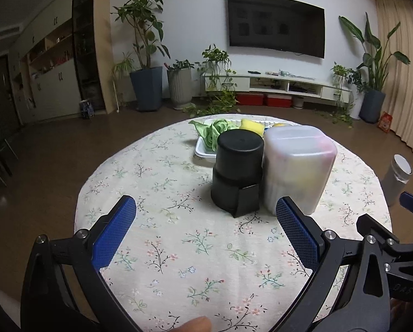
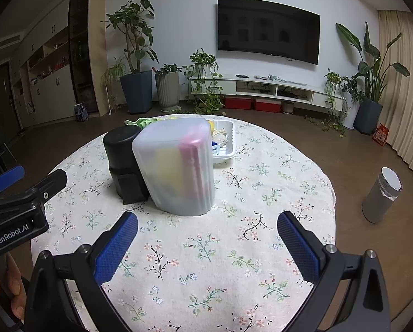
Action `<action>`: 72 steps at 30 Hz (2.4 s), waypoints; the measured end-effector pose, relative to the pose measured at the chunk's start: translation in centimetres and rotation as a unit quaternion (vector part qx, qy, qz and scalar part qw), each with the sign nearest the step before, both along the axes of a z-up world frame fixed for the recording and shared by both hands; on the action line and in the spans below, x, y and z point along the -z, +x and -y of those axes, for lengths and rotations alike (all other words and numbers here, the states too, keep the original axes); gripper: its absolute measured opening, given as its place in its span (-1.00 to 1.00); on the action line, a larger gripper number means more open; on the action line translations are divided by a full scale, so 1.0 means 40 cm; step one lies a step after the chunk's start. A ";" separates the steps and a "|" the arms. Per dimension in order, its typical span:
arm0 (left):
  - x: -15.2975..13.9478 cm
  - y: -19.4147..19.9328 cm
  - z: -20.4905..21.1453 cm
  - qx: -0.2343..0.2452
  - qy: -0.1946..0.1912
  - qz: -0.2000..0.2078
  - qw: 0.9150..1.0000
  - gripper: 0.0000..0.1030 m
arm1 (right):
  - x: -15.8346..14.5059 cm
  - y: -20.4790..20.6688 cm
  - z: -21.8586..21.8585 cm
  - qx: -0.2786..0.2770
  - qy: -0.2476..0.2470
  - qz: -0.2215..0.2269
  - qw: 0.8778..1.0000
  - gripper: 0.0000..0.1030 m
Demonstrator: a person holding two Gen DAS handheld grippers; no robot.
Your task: Organize soft objects
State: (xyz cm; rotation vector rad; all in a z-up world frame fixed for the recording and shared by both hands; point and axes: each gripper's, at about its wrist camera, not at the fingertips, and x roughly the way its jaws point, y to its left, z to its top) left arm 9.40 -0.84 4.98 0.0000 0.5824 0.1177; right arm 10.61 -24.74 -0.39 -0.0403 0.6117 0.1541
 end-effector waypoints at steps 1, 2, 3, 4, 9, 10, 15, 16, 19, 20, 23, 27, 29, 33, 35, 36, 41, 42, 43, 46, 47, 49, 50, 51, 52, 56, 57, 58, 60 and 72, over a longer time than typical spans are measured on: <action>0.003 0.004 -0.003 0.005 -0.010 -0.006 1.000 1.00 | 0.000 0.000 -0.001 0.000 0.000 0.000 1.000 1.00; 0.006 0.006 -0.006 0.009 -0.019 -0.010 1.000 1.00 | 0.001 0.000 -0.001 0.000 0.000 0.000 1.000 1.00; 0.010 0.008 -0.009 0.011 -0.028 -0.014 0.999 1.00 | 0.001 0.001 -0.001 0.001 -0.001 -0.001 1.000 1.00; 0.015 0.010 -0.011 0.013 -0.035 -0.018 0.999 1.00 | 0.002 0.002 -0.001 0.003 -0.003 -0.003 1.000 1.00; 0.037 0.017 -0.004 0.023 -0.040 -0.036 0.998 1.00 | 0.007 0.007 -0.003 0.013 0.001 -0.005 1.000 1.00; 0.039 0.017 -0.002 0.024 -0.039 -0.037 0.998 1.00 | 0.008 0.008 -0.005 0.013 0.001 -0.005 1.000 1.00; 0.039 0.010 0.007 0.024 -0.033 -0.034 0.999 1.00 | 0.013 0.008 -0.016 0.010 -0.003 -0.005 1.000 1.00; 0.039 0.010 0.007 0.023 -0.032 -0.033 0.999 1.00 | 0.014 0.007 -0.017 0.009 -0.003 -0.005 1.000 1.00; 0.039 0.009 0.005 0.022 -0.036 -0.034 0.999 1.00 | 0.015 0.007 -0.019 0.010 -0.003 -0.005 1.000 1.00; 0.041 0.012 0.004 0.022 -0.039 -0.037 0.998 1.00 | 0.016 0.007 -0.018 0.010 -0.003 -0.005 1.000 1.00; 0.044 0.013 0.003 0.021 -0.039 -0.038 0.998 1.00 | 0.016 0.006 -0.019 0.009 -0.002 -0.006 1.000 1.00; 0.046 0.013 0.005 0.020 -0.036 -0.038 0.998 1.00 | 0.016 0.006 -0.019 0.010 -0.003 -0.005 1.000 1.00; 0.046 0.013 0.006 0.019 -0.036 -0.038 0.998 1.00 | 0.017 0.007 -0.020 0.010 -0.002 -0.006 1.000 1.00; 0.045 0.013 0.006 0.018 -0.034 -0.036 0.999 1.00 | 0.016 0.006 -0.019 0.010 -0.003 -0.005 1.000 1.00; 0.046 0.015 0.008 0.019 -0.034 -0.036 0.999 1.00 | 0.017 0.006 -0.020 0.011 -0.003 -0.006 1.000 1.00; 0.044 0.012 0.009 0.018 -0.033 -0.035 0.999 1.00 | 0.018 0.006 -0.020 0.011 -0.002 -0.005 1.000 1.00; 0.043 0.012 0.013 0.017 -0.028 -0.034 0.999 1.00 | 0.018 0.006 -0.021 0.012 -0.003 -0.005 1.000 1.00; 0.043 0.012 0.013 0.017 -0.029 -0.034 0.999 1.00 | 0.018 0.006 -0.021 0.012 -0.003 -0.005 1.000 1.00; 0.044 0.013 0.012 0.017 -0.029 -0.034 0.999 1.00 | 0.019 0.006 -0.021 0.012 -0.003 -0.005 1.000 1.00; 0.045 0.012 0.010 0.016 -0.031 -0.034 0.999 1.00 | 0.019 0.007 -0.021 0.012 -0.002 -0.005 1.000 1.00; 0.044 0.012 0.010 0.016 -0.031 -0.034 0.999 1.00 | 0.019 0.007 -0.022 0.012 -0.003 -0.005 1.000 1.00; 0.044 0.011 0.010 0.015 -0.028 -0.033 0.999 1.00 | 0.018 0.007 -0.020 0.012 -0.003 -0.006 1.000 1.00; 0.044 0.012 0.010 0.015 -0.027 -0.033 0.999 1.00 | 0.018 0.007 -0.020 0.011 -0.003 -0.006 1.000 1.00; 0.044 0.011 0.009 0.015 -0.026 -0.032 0.999 1.00 | 0.019 0.007 -0.020 0.012 -0.003 -0.006 1.000 1.00; 0.044 0.012 0.009 0.015 -0.025 -0.032 0.999 1.00 | 0.019 0.007 -0.021 0.012 -0.003 -0.006 1.000 1.00; 0.044 0.011 0.009 0.016 -0.025 -0.031 0.999 1.00 | 0.019 0.006 -0.021 0.013 -0.002 -0.006 1.000 1.00; 0.044 0.011 0.009 0.016 -0.024 -0.031 0.999 1.00 | 0.020 0.007 -0.021 0.014 -0.002 -0.006 1.000 1.00; 0.044 0.010 0.011 0.017 -0.023 -0.031 0.999 1.00 | 0.020 0.006 -0.020 0.015 -0.002 -0.005 1.000 1.00; 0.044 0.009 0.012 0.018 -0.022 -0.031 0.999 1.00 | 0.023 0.010 -0.016 0.019 -0.001 -0.006 1.000 1.00; 0.047 0.006 0.010 0.016 -0.022 -0.032 0.999 1.00 | 0.030 0.016 -0.013 0.022 -0.001 -0.008 1.000 1.00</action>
